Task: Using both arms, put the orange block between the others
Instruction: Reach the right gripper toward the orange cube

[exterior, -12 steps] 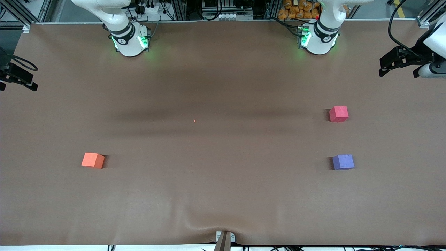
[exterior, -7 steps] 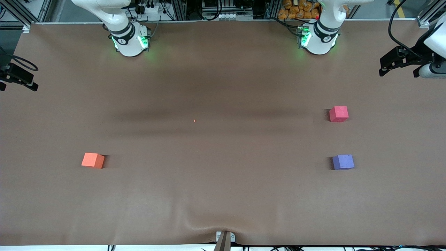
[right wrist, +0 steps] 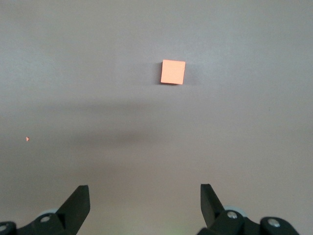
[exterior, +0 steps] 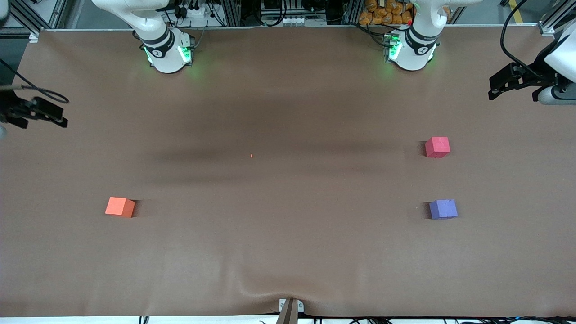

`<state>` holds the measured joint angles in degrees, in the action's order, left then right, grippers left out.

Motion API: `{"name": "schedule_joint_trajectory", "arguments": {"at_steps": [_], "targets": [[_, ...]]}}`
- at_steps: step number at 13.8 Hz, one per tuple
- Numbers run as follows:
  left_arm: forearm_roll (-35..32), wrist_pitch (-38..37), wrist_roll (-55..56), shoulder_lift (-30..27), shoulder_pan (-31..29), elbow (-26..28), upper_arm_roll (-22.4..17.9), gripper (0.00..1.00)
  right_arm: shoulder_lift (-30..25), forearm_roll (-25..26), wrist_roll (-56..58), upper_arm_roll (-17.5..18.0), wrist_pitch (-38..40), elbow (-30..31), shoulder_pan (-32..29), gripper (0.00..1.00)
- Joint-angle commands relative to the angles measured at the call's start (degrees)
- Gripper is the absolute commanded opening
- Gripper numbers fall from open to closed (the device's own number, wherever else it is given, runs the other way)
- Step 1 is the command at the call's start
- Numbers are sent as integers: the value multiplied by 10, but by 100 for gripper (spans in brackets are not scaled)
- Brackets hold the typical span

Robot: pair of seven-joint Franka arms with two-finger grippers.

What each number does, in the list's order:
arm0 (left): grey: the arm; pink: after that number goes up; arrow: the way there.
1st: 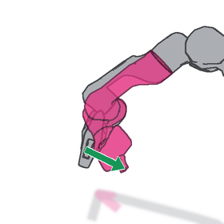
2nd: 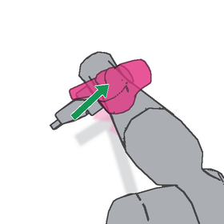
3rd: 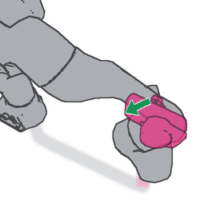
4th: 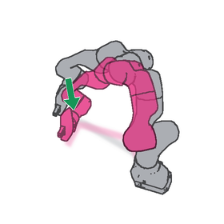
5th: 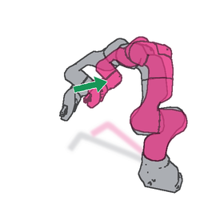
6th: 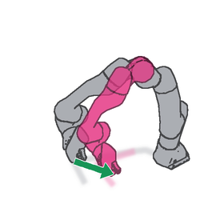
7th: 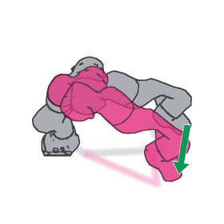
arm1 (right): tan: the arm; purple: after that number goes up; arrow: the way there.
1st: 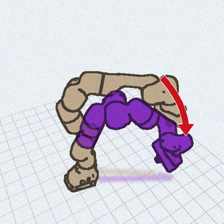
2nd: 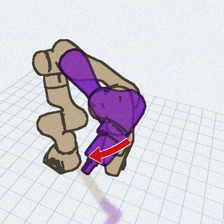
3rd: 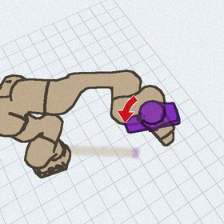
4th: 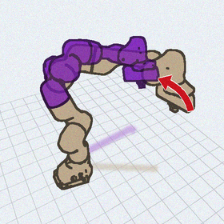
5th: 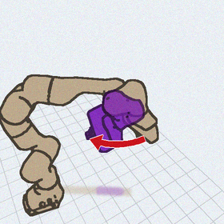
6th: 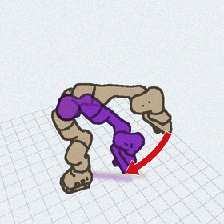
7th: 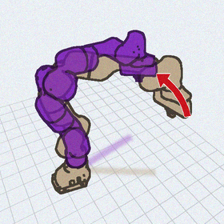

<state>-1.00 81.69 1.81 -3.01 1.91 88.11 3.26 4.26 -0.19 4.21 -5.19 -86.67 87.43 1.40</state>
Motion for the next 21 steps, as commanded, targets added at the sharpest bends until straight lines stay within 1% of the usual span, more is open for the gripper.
{"name": "schedule_joint_trajectory", "arguments": {"at_steps": [1,4,6,7,11,14,16,18,21], "targets": [[-11,-15,-8,5,-1,-14,2,100,29,5,0,-2,-11,-19,-4,100],[-10,-14,-8,6,-1,-13,2,100,70,-6,-1,-3,-66,-17,-30,100],[-9,-14,-8,5,-2,-14,2,100,116,-6,-1,-3,-99,-17,-45,100],[-9,-14,-8,5,-2,-14,1,100,141,-3,-1,-3,-104,-18,-47,100],[-4,-10,-12,5,-2,-18,1,100,181,5,0,-3,-137,-19,-44,100],[-10,-10,-13,5,-1,-19,2,100,211,4,5,-3,-202,-17,-44,100],[-9,-7,-13,7,-2,-19,3,100,249,1,8,-3,-230,-17,-46,100],[-8,-2,-14,7,-2,-19,2,100,290,2,7,-3,-278,-15,-35,100],[-10,-1,-13,8,-1,-19,3,100,331,-2,7,-3,-296,-13,-39,100]]}}
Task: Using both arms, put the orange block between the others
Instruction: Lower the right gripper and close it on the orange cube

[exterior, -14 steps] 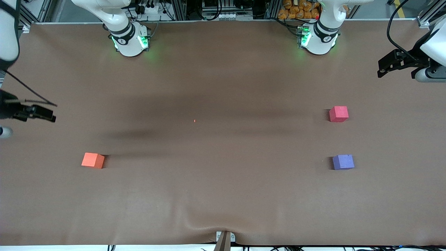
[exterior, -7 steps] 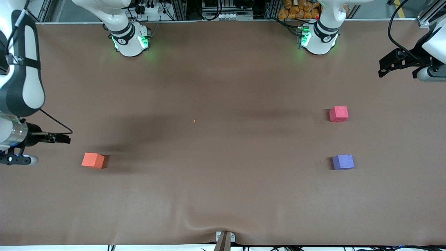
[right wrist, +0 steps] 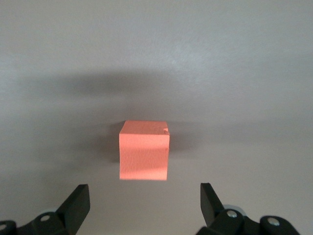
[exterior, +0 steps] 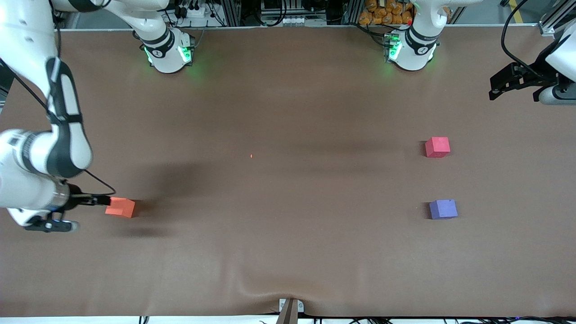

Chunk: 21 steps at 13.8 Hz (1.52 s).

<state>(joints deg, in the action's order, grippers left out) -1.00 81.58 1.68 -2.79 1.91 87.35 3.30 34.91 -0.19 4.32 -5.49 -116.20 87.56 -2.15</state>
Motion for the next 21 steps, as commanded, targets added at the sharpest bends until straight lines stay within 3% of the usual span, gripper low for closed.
{"name": "schedule_joint_trajectory", "arguments": {"at_steps": [1,21], "targets": [[-10,0,-12,6,-1,-10,2,100,37,-2,7,0,-6,-14,-7,100],[-4,19,-11,4,-4,-10,1,100,87,-26,-71,0,-68,-2,-8,98]]}}
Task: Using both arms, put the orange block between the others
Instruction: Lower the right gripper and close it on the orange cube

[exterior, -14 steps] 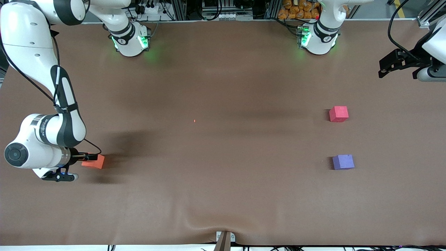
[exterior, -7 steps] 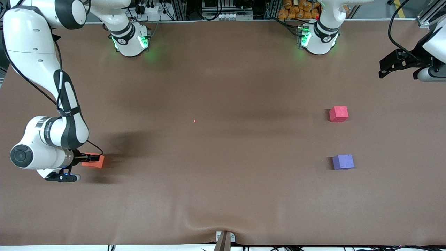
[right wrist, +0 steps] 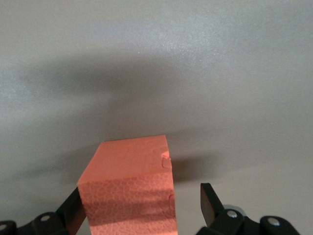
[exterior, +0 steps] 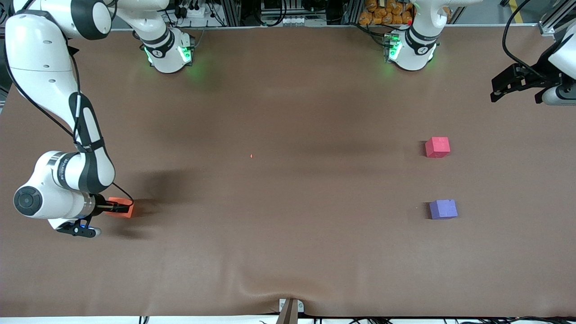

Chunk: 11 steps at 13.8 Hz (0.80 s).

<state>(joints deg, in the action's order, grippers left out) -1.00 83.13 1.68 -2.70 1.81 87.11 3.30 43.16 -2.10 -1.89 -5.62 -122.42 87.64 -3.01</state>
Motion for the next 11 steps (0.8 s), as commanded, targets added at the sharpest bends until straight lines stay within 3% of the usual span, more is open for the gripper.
{"name": "schedule_joint_trajectory", "arguments": {"at_steps": [1,3,5,9,11], "targets": [[-4,4,-11,2,-3,-8,1,100,4,-7,-9,2,-7,-3,1,76],[-3,4,-11,2,-3,-8,1,100,3,-4,-16,2,-6,-3,9,30],[-3,3,-12,1,-3,-8,1,100,3,-5,-50,3,-4,-6,13,0],[-3,4,-12,2,-3,-8,1,100,-18,-7,-71,5,21,-15,52,0],[-3,3,-12,1,-3,-6,1,100,-40,-9,-98,5,101,-38,83,0]]}}
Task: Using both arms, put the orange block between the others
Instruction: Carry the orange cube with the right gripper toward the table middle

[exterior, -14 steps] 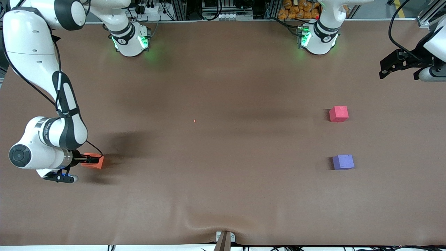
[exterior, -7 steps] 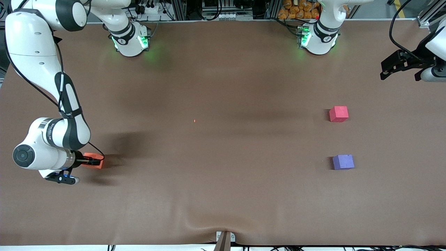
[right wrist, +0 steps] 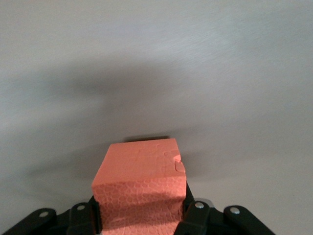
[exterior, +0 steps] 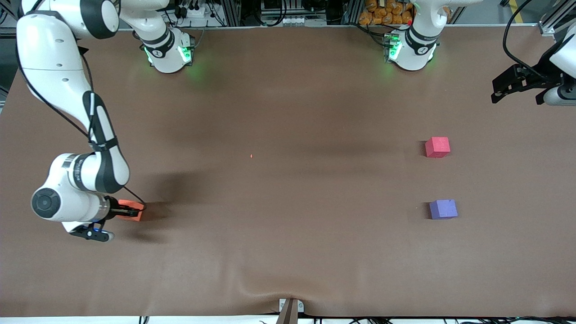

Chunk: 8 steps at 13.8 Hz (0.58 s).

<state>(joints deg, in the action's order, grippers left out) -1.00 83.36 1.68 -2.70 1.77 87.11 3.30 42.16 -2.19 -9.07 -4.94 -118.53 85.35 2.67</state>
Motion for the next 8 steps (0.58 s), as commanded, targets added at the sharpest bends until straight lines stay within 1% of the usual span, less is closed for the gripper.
{"name": "schedule_joint_trajectory", "arguments": {"at_steps": [1,3,4,6,8], "targets": [[-3,0,-12,-1,-3,-5,2,100,-31,-16,-56,-2,112,-38,40,0],[-4,0,-12,1,-4,-8,1,100,-31,-36,-99,-2,194,-84,59,0],[-6,0,-12,2,-3,-7,1,100,-31,-43,-107,-2,220,-98,69,0],[-6,0,-12,3,-3,-6,1,100,-31,-55,-113,-2,233,-103,77,0],[-6,0,-12,3,-3,-6,1,100,-31,-53,-113,-2,233,-103,87,0]]}}
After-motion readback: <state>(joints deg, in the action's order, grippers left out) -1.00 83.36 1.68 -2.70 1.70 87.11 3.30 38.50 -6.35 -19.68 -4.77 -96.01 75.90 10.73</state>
